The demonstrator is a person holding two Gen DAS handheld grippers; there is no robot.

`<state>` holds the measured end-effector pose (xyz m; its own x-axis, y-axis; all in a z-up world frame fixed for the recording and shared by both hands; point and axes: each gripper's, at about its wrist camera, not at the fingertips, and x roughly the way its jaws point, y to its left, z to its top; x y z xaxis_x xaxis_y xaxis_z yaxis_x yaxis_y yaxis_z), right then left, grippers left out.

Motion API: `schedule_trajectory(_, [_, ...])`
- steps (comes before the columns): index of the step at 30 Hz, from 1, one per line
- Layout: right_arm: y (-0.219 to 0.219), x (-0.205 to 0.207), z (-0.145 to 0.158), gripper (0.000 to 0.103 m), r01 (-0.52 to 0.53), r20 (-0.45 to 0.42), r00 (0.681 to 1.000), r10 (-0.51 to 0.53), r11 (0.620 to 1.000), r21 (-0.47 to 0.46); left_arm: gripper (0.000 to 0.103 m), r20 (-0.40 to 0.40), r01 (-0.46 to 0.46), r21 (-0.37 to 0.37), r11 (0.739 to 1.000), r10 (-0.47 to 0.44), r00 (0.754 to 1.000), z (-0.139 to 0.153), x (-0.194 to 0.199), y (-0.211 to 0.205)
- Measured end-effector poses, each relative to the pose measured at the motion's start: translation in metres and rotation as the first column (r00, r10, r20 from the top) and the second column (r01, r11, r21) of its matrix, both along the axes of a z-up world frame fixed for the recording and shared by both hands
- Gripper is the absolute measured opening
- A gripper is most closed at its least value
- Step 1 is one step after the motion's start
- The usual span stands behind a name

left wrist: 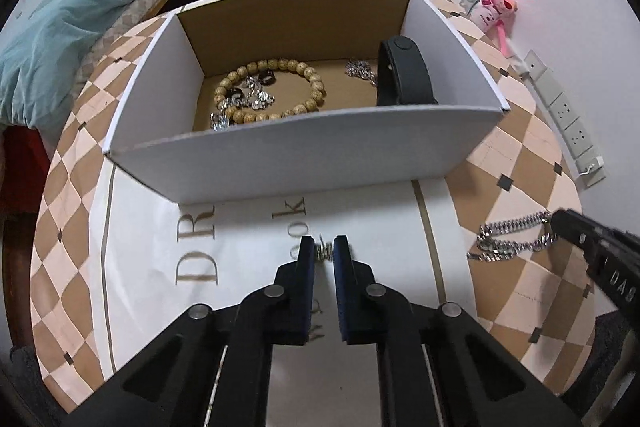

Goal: Organize jewelry

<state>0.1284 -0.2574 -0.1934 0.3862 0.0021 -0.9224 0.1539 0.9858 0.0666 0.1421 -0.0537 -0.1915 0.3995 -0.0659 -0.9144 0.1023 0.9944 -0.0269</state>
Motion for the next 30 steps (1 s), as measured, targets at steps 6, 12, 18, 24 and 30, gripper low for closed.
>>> schedule_trajectory(6, [0.011, -0.002, 0.036, 0.008, -0.046, 0.066, 0.997, 0.043, 0.998, 0.05, 0.006, -0.011, -0.005, -0.05, 0.999, 0.004, 1.0, 0.01, -0.012, 0.006])
schedule_trajectory(12, [0.021, -0.001, 0.079, 0.008, -0.102, 0.118, 0.989, 0.091, 0.99, 0.099, 0.006, 0.013, 0.009, -0.099, 0.995, -0.008, 1.0, 0.041, -0.02, 0.018])
schedule_trajectory(18, [0.028, 0.008, 0.127, 0.008, -0.159, 0.182, 0.974, 0.136, 0.98, 0.121, 0.006, 0.064, 0.032, -0.143, 0.989, -0.023, 0.998, 0.092, -0.011, 0.038])
schedule_trajectory(24, [0.051, 0.034, 0.174, 0.008, -0.241, 0.252, 0.946, 0.207, 0.964, 0.114, 0.006, 0.133, 0.057, -0.153, 0.987, -0.037, 0.99, 0.139, 0.018, 0.051])
schedule_trajectory(30, [0.068, 0.05, 0.194, 0.008, -0.264, 0.293, 0.929, 0.226, 0.96, 0.098, 0.008, 0.111, 0.001, -0.182, 0.983, 0.02, 0.994, 0.142, 0.024, 0.066])
